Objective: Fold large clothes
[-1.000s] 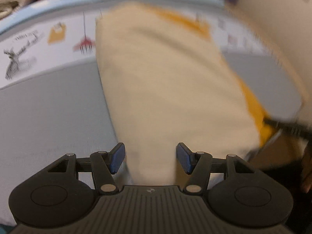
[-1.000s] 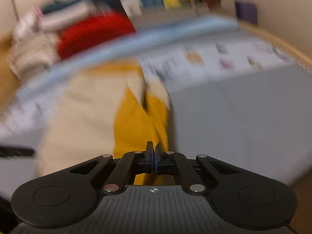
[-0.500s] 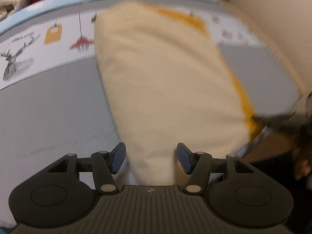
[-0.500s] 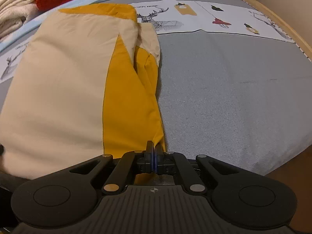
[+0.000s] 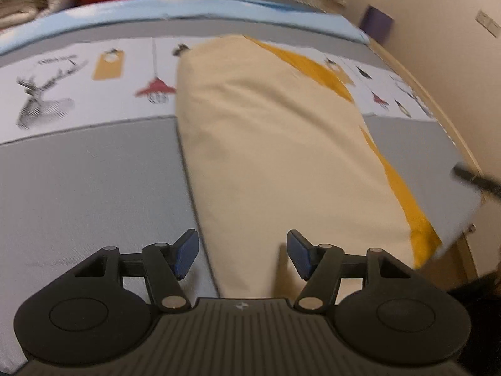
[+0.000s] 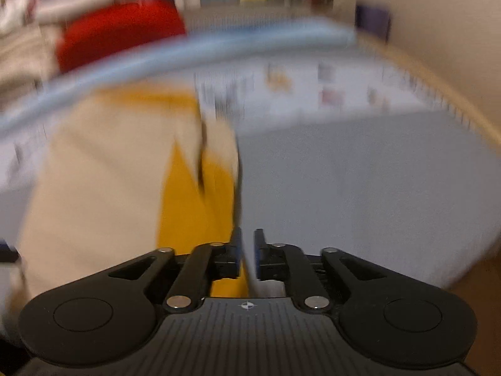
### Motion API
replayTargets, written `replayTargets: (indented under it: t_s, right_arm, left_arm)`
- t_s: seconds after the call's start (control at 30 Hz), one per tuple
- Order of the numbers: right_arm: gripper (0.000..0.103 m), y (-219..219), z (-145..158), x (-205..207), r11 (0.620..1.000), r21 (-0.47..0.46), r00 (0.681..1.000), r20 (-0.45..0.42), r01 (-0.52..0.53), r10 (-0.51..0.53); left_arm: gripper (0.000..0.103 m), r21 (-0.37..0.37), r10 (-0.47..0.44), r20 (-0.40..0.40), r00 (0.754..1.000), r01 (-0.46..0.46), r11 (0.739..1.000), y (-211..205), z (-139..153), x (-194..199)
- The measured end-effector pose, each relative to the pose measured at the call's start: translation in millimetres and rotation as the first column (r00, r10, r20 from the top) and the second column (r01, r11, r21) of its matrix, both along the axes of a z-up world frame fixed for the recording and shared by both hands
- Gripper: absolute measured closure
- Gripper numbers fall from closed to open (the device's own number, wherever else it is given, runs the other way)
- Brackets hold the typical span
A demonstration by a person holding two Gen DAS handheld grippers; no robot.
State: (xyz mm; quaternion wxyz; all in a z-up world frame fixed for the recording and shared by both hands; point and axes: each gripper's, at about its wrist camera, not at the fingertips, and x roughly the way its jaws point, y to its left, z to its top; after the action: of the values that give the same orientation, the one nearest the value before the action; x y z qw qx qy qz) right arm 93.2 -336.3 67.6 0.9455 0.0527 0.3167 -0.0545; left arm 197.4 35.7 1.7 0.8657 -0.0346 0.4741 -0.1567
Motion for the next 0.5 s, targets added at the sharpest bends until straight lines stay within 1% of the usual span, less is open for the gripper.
replayTargets:
  t_s: [0.07, 0.1, 0.13, 0.2, 0.27, 0.3, 0.4, 0.5]
  right_arm:
    - [0.078, -2, 19, 8, 0.999, 0.023, 0.996, 0.09, -0.031, 0.029]
    - [0.073, -1, 25, 14, 0.998, 0.03, 0.992, 0.117, -0.052, 0.048]
    - [0.07, -2, 30, 23, 0.997, 0.034, 0.988, 0.136, -0.073, 0.068]
    - [0.058, 2, 35, 45, 0.992, 0.048, 0.982, 0.153, -0.121, 0.112]
    - [0.053, 8, 34, 70, 0.987, 0.066, 0.979, 0.147, -0.15, 0.139]
    - [0.051, 9, 31, 83, 0.985, 0.075, 0.98, 0.134, -0.155, 0.144]
    - [0.049, 16, 13, 124, 0.981, 0.112, 0.985, 0.084, -0.159, 0.15]
    - [0.049, 19, -11, 154, 0.978, 0.153, 0.99, 0.04, -0.142, 0.138]
  left_arm:
    - [0.035, 0.009, 0.013, 0.008, 1.0, -0.013, 1.0, 0, 0, 3]
    - [0.035, 0.008, 0.013, 0.006, 1.0, -0.013, 1.0, -1, 0, 4]
    - [0.035, 0.008, 0.011, 0.0, 1.0, -0.011, 1.0, -3, -2, 3]
    - [0.035, 0.026, 0.006, -0.021, 1.0, -0.005, 1.0, -7, -6, 5]
    - [0.035, 0.07, 0.005, -0.049, 0.999, -0.001, 0.998, -10, -16, 10]
    - [0.035, 0.077, 0.01, -0.056, 0.998, -0.005, 0.997, -9, -19, 11]
    - [0.035, 0.066, 0.019, -0.058, 0.998, -0.015, 0.998, -9, -19, 13]
    - [0.033, 0.048, 0.04, -0.064, 0.997, -0.036, 0.998, -8, -22, 16]
